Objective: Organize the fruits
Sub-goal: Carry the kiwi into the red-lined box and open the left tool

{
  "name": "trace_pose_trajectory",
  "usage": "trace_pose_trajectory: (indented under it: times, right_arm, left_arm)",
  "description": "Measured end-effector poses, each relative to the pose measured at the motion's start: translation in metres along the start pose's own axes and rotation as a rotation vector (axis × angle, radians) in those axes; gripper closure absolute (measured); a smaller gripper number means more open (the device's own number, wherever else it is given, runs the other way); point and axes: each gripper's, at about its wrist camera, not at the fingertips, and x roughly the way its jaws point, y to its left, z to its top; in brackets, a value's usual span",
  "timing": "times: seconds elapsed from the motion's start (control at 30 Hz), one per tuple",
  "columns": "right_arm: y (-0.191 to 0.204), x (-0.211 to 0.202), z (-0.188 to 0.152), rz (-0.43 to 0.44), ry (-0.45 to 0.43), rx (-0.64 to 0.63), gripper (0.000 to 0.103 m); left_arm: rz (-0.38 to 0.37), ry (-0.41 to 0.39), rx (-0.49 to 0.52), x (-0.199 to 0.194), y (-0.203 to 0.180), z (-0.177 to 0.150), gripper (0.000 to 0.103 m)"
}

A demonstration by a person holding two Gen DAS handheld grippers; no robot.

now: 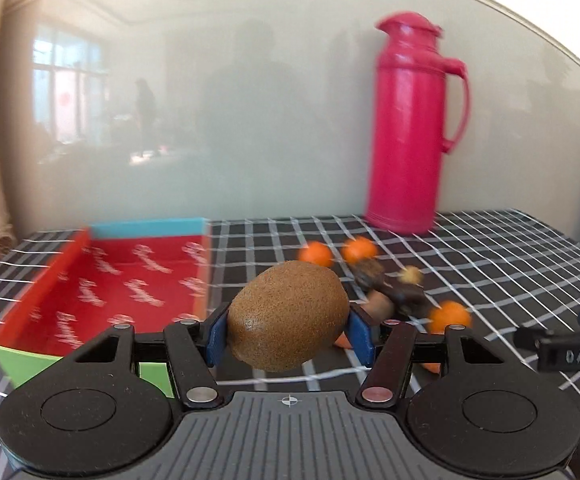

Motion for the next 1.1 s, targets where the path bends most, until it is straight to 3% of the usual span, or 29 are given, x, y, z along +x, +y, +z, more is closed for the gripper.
trace_pose_trajectory:
  times: [0.27,0.57,0.6,0.63,0.77,1.1]
  right_arm:
    - [0.043,0.002,0.003,0.078,-0.018,-0.050,0.000]
    - [0.078,0.006,0.010,0.176,-0.038,-0.071,0.000]
    - [0.081,0.006,0.010,0.180,-0.039,-0.081,0.000]
    - [0.083,0.006,0.010,0.184,-0.041,-0.088,0.000]
    - [0.080,0.005,0.011,0.188,-0.042,-0.094,0.000]
    - [0.059,-0.004,0.007,0.180,-0.052,-0.086,0.000]
  left_arm:
    - [0.120,-0.019,-0.077,0.002,0.067,0.010,0.043]
    - [0.250,0.043,-0.165,0.030,0.124,0.007,0.043]
    - [0.244,0.030,-0.176,0.028,0.126,0.007,0.029]
    - [0.242,0.009,-0.180,0.024,0.127,0.007,0.001]
    - [0.244,-0.079,-0.159,0.006,0.121,0.004,0.000]
    - [0.249,-0.070,-0.075,-0.002,0.086,-0.004,0.000]
